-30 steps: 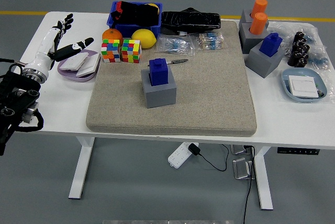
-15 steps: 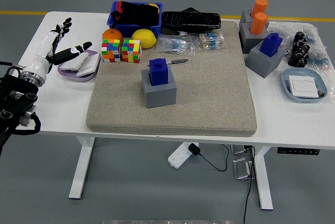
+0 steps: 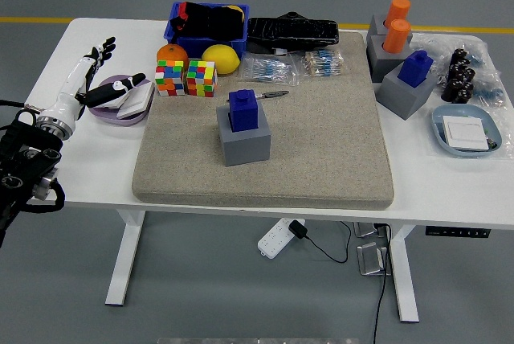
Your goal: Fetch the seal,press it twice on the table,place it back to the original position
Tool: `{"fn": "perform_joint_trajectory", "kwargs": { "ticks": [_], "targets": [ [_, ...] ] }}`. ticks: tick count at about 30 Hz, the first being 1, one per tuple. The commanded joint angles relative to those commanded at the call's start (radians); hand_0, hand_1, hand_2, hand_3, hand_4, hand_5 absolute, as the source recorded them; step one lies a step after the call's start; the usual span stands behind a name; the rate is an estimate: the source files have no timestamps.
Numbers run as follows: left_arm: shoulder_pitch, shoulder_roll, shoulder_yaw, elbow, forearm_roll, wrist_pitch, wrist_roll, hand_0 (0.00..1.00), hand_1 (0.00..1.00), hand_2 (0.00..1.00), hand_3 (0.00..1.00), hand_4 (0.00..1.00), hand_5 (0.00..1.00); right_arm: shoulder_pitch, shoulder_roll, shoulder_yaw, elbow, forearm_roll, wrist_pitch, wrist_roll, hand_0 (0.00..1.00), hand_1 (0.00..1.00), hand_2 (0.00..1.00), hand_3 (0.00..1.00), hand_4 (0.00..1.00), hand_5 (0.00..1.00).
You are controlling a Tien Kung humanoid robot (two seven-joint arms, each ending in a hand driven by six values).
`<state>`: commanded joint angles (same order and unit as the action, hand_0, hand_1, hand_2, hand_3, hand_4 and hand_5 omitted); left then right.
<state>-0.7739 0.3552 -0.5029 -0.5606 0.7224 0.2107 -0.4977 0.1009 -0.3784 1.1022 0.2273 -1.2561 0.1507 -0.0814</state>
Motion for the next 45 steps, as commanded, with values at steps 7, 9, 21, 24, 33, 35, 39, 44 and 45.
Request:
{"fn": "perform_joint_trajectory", "kwargs": {
  "ticks": [7, 9, 21, 24, 33, 35, 39, 44, 45],
  "targets": [
    [-0.012, 0.006, -0.020, -0.002, -0.003, -0.002, 0.004, 0.998, 0.998, 0.998, 0.998, 0.998, 0.481, 0.009, 0.001, 0.031, -0.006, -0.015, 0.000, -0.001, 0.787, 0.668, 0.670, 0.672, 0.827, 0.579],
    [-0.017, 0.010, -0.020, -0.004, -0.003, -0.003, 0.004, 0.998, 0.998, 0.998, 0.998, 0.998, 0.481, 0.011, 0.001, 0.029, -0.006, -0.015, 0.001, -0.002, 0.787, 0.668, 0.670, 0.672, 0.827, 0.579],
    [-0.039, 0.028, -0.030, -0.002, -0.015, 0.001, 0.004, 0.998, 0.998, 0.998, 0.998, 0.998, 0.478, 0.023, 0.000, 0.023, -0.009, -0.019, 0.000, -0.002, 0.787, 0.670, 0.669, 0.672, 0.826, 0.579],
    [-0.039, 0.030, -0.018, -0.002, -0.016, 0.002, 0.003, 0.998, 0.998, 0.998, 0.998, 0.998, 0.482, 0.018, 0.006, 0.048, -0.010, -0.039, 0.001, -0.003, 0.787, 0.673, 0.670, 0.672, 0.825, 0.578],
    [-0.021, 0.026, -0.017, 0.000, -0.018, 0.002, 0.004, 0.998, 0.998, 0.998, 0.998, 0.998, 0.484, 0.007, -0.006, 0.017, -0.002, -0.016, 0.004, -0.003, 0.785, 0.672, 0.671, 0.672, 0.824, 0.580],
    [-0.021, 0.023, -0.017, 0.001, -0.018, 0.002, 0.005, 0.998, 0.998, 0.998, 0.998, 0.998, 0.484, 0.005, -0.006, 0.019, -0.004, -0.016, 0.005, -0.004, 0.785, 0.672, 0.671, 0.672, 0.824, 0.580],
    [-0.022, 0.016, -0.010, -0.001, -0.016, 0.003, 0.003, 0.998, 0.998, 0.998, 0.998, 0.998, 0.488, 0.000, -0.008, 0.034, -0.006, -0.023, 0.005, -0.006, 0.787, 0.673, 0.670, 0.671, 0.823, 0.578],
    [-0.016, 0.018, -0.010, -0.003, -0.017, 0.003, 0.002, 0.998, 0.998, 0.998, 0.998, 0.998, 0.488, -0.003, -0.009, 0.039, -0.007, -0.020, 0.006, -0.009, 0.786, 0.672, 0.671, 0.672, 0.823, 0.580],
    [-0.015, 0.019, -0.010, -0.003, -0.016, 0.003, 0.002, 0.998, 0.998, 0.998, 0.998, 0.998, 0.488, -0.003, -0.008, 0.039, -0.007, -0.019, 0.006, -0.009, 0.786, 0.672, 0.671, 0.672, 0.823, 0.580]
  ]
}}
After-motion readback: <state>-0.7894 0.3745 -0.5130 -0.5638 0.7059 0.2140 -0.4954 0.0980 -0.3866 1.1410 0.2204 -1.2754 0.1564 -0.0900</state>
